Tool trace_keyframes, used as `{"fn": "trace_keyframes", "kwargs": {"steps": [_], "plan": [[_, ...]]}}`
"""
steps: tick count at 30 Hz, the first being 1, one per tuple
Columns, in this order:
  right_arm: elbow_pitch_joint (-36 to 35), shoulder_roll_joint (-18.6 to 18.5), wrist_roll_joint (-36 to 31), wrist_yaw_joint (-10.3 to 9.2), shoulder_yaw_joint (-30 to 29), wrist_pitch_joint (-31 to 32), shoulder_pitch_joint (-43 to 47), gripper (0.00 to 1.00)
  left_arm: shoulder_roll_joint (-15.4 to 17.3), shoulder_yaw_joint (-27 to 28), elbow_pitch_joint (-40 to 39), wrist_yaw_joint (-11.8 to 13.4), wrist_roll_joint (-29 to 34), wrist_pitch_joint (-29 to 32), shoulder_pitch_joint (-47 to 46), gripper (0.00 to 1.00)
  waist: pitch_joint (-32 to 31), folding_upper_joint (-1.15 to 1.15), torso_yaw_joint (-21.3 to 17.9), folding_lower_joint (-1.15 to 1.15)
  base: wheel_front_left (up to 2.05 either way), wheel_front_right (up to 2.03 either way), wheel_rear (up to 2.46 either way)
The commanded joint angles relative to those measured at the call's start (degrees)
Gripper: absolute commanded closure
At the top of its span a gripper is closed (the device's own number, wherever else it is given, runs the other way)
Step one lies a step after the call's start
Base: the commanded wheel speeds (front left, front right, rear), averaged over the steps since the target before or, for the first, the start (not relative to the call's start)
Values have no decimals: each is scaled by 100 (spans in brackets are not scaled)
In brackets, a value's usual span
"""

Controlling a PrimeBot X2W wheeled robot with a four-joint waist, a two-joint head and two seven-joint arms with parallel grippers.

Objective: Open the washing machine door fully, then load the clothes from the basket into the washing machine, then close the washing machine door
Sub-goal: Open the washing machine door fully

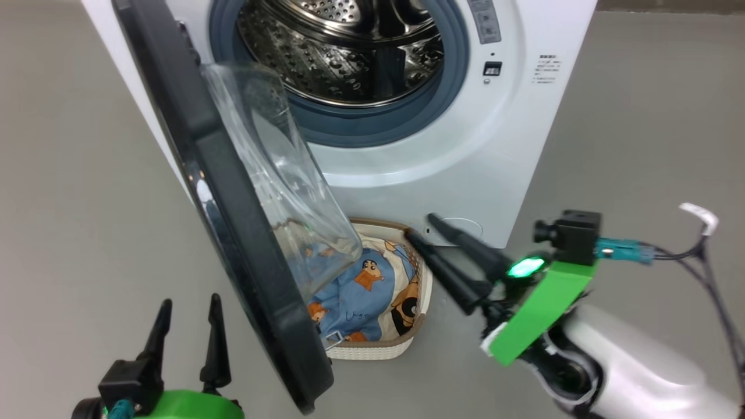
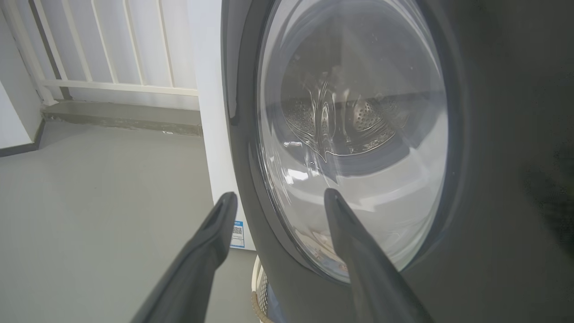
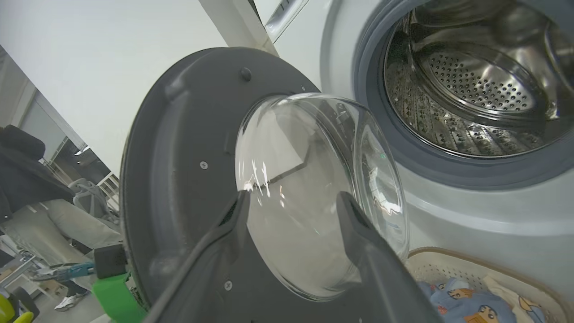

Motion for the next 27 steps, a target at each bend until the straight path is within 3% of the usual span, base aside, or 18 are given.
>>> {"fn": "trace_keyframes", "kwargs": {"steps": [1,8,14,20,27], "plan": [[-51,-86,-231,10,-55,-125,-95,0,74,248,-143,-17,94,-36,-18,0,16,-1,-67,0,0,0,0],[1,-84,-1809,10,-1861,-155,665,0,74,429,-189,-25,140,-36,50,0,4,-1,-255,0,0,0,0],[-203,206,-3132,10,-3341,-156,1559,0,74,532,-210,-28,147,-36,98,0,-18,-1,-384,0,0,0,0],[-456,530,-4181,10,-4467,-156,2482,0,74,616,-216,-43,160,-36,125,0,-54,-1,-453,0,0,0,0],[-570,986,-4902,10,-5238,-156,3115,0,74,681,-228,-77,189,-36,170,0,-113,-1,-490,0,0,0,0]]}}
